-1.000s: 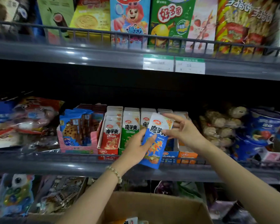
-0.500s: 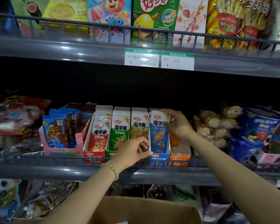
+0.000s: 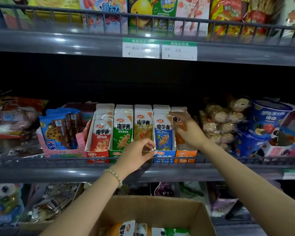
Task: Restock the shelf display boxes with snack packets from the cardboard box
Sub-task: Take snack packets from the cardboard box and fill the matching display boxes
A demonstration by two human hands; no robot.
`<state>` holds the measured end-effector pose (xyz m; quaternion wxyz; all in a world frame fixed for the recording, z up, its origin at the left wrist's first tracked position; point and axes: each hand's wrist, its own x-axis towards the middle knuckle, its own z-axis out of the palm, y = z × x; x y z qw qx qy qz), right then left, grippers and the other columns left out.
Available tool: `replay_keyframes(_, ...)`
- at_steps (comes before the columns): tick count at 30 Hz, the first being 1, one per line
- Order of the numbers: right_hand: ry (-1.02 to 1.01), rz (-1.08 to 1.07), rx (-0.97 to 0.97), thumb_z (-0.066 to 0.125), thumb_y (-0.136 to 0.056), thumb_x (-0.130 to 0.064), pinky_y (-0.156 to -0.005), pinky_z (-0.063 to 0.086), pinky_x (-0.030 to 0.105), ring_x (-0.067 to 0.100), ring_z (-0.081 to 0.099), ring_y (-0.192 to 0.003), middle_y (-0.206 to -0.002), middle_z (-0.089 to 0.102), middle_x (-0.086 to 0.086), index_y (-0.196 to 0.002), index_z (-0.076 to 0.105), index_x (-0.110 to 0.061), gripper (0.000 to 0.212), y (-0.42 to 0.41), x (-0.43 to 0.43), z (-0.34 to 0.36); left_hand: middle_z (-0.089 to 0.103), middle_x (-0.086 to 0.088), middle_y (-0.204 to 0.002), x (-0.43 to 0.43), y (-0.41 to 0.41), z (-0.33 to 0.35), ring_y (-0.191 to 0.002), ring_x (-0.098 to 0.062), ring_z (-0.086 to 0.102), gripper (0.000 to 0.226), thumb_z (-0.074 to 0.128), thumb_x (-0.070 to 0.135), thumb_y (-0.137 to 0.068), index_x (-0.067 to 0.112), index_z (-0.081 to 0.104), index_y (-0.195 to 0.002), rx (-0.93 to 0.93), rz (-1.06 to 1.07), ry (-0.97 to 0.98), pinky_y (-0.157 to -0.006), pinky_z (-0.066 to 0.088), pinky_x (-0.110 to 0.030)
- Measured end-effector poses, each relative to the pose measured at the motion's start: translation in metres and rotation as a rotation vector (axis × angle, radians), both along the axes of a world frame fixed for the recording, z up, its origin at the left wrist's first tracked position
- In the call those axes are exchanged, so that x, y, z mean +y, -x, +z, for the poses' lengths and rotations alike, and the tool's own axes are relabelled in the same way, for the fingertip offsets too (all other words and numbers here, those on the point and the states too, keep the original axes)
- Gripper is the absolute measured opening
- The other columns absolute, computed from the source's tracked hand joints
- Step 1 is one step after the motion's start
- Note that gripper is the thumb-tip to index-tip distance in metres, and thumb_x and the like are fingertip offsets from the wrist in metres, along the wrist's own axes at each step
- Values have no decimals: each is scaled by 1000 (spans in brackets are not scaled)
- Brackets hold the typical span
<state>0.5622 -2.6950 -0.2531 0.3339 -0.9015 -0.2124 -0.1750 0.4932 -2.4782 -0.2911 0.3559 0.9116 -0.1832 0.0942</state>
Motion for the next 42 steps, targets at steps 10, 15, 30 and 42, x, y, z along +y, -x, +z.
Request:
replay_keyframes(10,46,182,248,52,-94,-34,-108,27,14,-7,35,-130,-141,42,-21,-136,44,-37,43,134,6,-59,53,17,-120,38,99,-45,-114,2,45,32,48,50,-92,32,56,-118,9,20,-199,-95,36,-16)
replay_keyframes(15,170,174,480,48,-95,-42,-113,30,27,-1,39,-130,-143,42,-16,-135,44,-36,41,179,15,-139,50,16,-128,59,135,-104,-113,1,50,35,46,50,-93,32,53,-121,221,54,-317,-92,38,-12)
replay_keyframes(30,268,231,1264,68,-69,-66,-85,41,30,18,53,-106,-108,52,-4,-93,47,-30,49,229,79,-262,63,4,-108,61,161,-198,-95,-11,57,33,45,49,-95,25,60,-112,808,-21,-360,-76,42,-23)
replay_keyframes(42,-69,43,1278,77,-77,-25,-84,45,15,8,55,-105,-111,62,-5,-88,64,-22,18,217,47,-245,64,10,-103,66,154,-176,-92,-2,59,21,42,42,-97,29,58,-103,723,111,-38,-76,46,-17)
